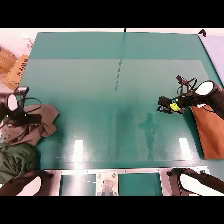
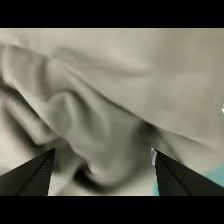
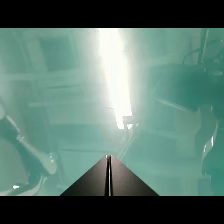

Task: Fold the shirts.

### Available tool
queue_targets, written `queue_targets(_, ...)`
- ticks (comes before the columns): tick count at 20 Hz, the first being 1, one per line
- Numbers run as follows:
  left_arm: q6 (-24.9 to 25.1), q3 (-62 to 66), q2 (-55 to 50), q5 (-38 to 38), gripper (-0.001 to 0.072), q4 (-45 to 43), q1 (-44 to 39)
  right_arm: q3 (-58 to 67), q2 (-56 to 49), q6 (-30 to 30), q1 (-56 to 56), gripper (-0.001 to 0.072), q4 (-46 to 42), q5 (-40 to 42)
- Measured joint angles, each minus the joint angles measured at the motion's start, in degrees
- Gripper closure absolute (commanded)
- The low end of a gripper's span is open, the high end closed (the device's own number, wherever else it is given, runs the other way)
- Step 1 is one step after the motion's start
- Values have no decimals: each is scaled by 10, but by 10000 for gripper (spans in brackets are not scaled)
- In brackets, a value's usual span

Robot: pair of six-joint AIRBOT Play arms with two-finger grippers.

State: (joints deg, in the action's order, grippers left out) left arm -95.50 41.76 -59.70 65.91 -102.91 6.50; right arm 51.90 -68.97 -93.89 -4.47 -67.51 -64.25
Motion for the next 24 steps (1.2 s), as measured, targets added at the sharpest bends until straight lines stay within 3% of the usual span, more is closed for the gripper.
queue_targets(1,0,-18,0,-25,200,-2,7,0,0,0,0,696,0,0)
queue_targets(2,-2,-30,0,-47,598,-6,13,0,0,0,0,696,0,0)
queue_targets(3,-2,-38,0,-65,683,-8,17,0,0,0,0,696,0,0)
queue_targets(6,9,-32,0,-86,685,5,23,0,0,0,0,696,0,0)
queue_targets(9,68,21,0,-54,685,66,14,0,0,0,0,696,0,0)
queue_targets(15,138,204,1,8,686,203,-153,0,0,0,0,696,0,7)
queue_targets(20,151,277,-13,-72,683,283,-319,0,0,0,0,677,0,2)
queue_targets(21,151,281,-24,-86,625,293,-340,0,0,0,0,552,0,0)
queue_targets(22,153,285,-39,-97,222,302,-358,1,0,0,0,406,0,-2)
queue_targets(23,153,288,-56,-105,-13,314,-370,3,0,0,0,374,0,-4)
queue_targets(24,152,290,-75,-112,-3,325,-380,8,0,0,0,373,0,-9)
